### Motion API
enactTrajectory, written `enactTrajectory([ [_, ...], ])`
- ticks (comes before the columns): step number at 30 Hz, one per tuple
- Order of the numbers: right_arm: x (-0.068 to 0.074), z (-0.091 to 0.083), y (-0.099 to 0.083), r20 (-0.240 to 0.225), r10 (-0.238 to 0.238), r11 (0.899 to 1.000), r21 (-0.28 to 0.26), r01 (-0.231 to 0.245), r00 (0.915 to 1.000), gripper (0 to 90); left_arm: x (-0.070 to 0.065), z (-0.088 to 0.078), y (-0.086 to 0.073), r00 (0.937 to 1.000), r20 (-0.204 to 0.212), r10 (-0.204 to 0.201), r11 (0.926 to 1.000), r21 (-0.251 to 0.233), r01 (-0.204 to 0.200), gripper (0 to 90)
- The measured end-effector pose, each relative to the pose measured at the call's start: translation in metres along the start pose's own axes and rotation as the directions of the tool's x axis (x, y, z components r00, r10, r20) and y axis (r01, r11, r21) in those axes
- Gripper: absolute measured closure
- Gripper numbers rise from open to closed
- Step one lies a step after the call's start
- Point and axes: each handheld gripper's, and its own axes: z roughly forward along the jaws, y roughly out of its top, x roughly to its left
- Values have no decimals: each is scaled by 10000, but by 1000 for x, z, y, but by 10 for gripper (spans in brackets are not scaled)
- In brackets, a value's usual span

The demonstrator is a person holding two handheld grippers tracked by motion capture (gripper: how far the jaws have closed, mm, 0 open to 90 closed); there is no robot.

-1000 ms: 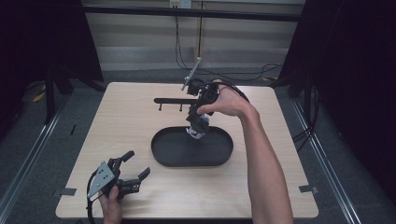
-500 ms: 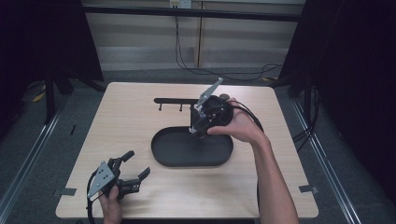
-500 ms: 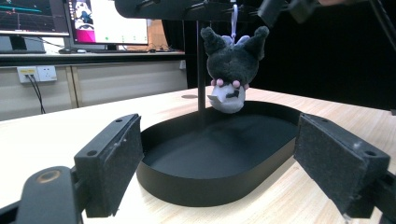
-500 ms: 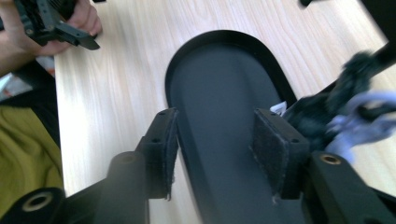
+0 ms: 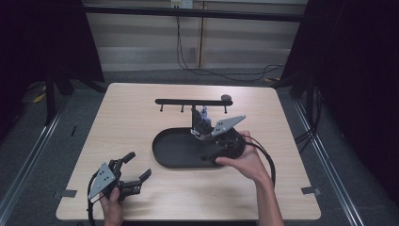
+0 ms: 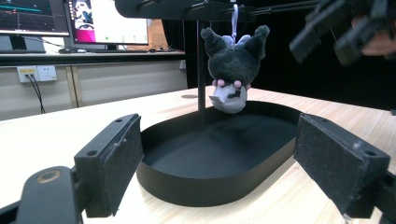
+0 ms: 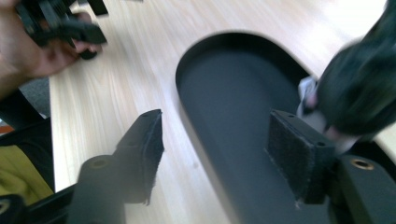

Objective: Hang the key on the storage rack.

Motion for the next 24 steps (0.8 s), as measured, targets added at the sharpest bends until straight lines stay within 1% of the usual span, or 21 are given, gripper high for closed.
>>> enactTrajectory([
  [1,2,2,-6,170,67,10000,-58,-66,9998,327,0,0,0,10000,-5,-18,10000,0,18,154],
  [2,4,4,-12,338,273,9995,-177,-267,9991,308,0,0,0,10000,-5,-12,10000,13,12,154],
  [4,7,6,-22,572,499,9980,-409,-476,9971,257,0,0,0,10000,-1,-10,10000,2,10,154],
  [5,9,6,-28,695,680,9960,-622,-637,9953,229,0,0,0,10000,-34,-56,10000,8,56,153],
  [6,10,6,-33,725,849,9931,-875,-785,9937,220,0,0,0,10000,-31,-61,10000,9,61,154],
  [7,12,6,-39,836,1004,9895,-1122,-907,9914,207,0,0,0,10000,-30,-61,10000,8,62,154],
  [9,15,6,-51,1069,1200,9829,-1529,-1029,9870,147,0,0,0,10000,-7,-16,10000,11,16,154],
  [10,16,6,-58,1133,1319,9793,-1686,-1117,9848,151,0,0,0,10000,-34,-65,10000,13,66,154],
  [11,18,6,-64,1102,1448,9742,-1895,-1222,9833,144,-1,0,0,9999,-34,-96,10000,-5,96,154],
  [12,19,6,-70,1124,1569,9676,-2166,-1299,9812,145,0,0,0,10000,0,2,10000,4,-2,154],
  [13,21,6,-76,1265,1687,9611,-2410,-1347,9775,144,0,0,0,10000,-6,-17,10000,4,17,154],
  [14,23,7,-82,1509,1797,9573,-2543,-1374,9721,144,0,0,0,10000,-17,-52,10000,3,52,154],
  [15,25,8,-88,1847,1933,9540,-2647,-1406,9636,146,0,0,0,10000,-17,-58,10000,-3,58,154],
  [16,26,10,-93,2178,2128,9485,-2802,-1479,9525,149,0,0,0,10000,-13,-58,10000,-1,58,154],
  [18,30,12,-105,2808,2290,9350,-3300,-1303,9321,146,0,0,0,10000,-4,-17,10000,7,17,154],
  [19,32,14,-111,3126,2470,9253,-3571,-1275,9172,146,0,0,0,10000,-13,-60,10000,-2,60,154],
  [20,33,16,-117,3479,2584,9188,-3767,-1180,9012,147,0,0,0,10000,-16,-62,10000,-3,62,154],
  [21,34,18,-122,3828,2748,9099,-4001,-1099,8820,151,0,0,0,10000,-13,-54,10000,2,54,154],
  [22,35,19,-126,4046,2891,8941,-4381,-936,8676,166,0,0,0,10000,-3,-13,10000,9,13,154],
  [24,37,20,-133,4060,3247,8515,-5186,-771,8543,163,0,0,0,10000,2,-8,10000,7,8,154],
])
